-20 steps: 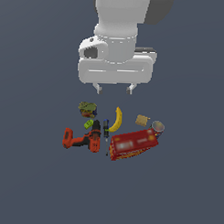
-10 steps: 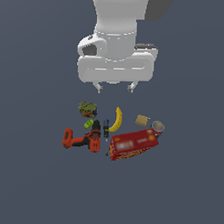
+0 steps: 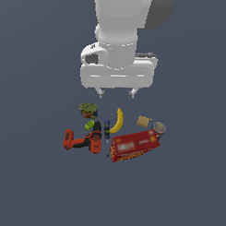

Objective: Pick up a designated object from a clutter of objects.

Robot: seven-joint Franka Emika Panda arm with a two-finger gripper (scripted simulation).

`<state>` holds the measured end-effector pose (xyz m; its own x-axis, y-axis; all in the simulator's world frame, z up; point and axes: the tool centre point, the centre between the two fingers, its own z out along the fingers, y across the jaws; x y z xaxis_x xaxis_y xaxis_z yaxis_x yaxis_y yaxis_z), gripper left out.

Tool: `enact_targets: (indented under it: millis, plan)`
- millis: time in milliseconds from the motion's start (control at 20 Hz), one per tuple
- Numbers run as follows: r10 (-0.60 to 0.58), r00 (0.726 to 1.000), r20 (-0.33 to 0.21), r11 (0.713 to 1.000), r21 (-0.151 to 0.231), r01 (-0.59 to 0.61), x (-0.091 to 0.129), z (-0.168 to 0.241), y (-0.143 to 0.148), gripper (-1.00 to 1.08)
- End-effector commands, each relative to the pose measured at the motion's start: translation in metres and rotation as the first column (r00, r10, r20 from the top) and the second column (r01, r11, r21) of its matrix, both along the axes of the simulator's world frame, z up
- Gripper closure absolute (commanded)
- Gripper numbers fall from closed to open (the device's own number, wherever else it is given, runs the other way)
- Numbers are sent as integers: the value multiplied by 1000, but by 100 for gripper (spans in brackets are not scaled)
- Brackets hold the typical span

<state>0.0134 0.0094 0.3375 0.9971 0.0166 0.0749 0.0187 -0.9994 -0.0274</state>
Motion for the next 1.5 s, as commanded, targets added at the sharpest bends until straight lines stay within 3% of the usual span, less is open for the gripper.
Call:
enact_targets:
  millis: [0,550,1050,1450]
  plan:
    - [-18,1000,-4,1000,0,18,-1,-13,1,-92]
    - [-161,986,-31,987,-7,161,-20,-109,8,-92]
    - [-313,948,-58,950,-20,313,-66,-206,15,-92]
    - [-386,920,-70,922,-26,385,-98,-248,19,-92]
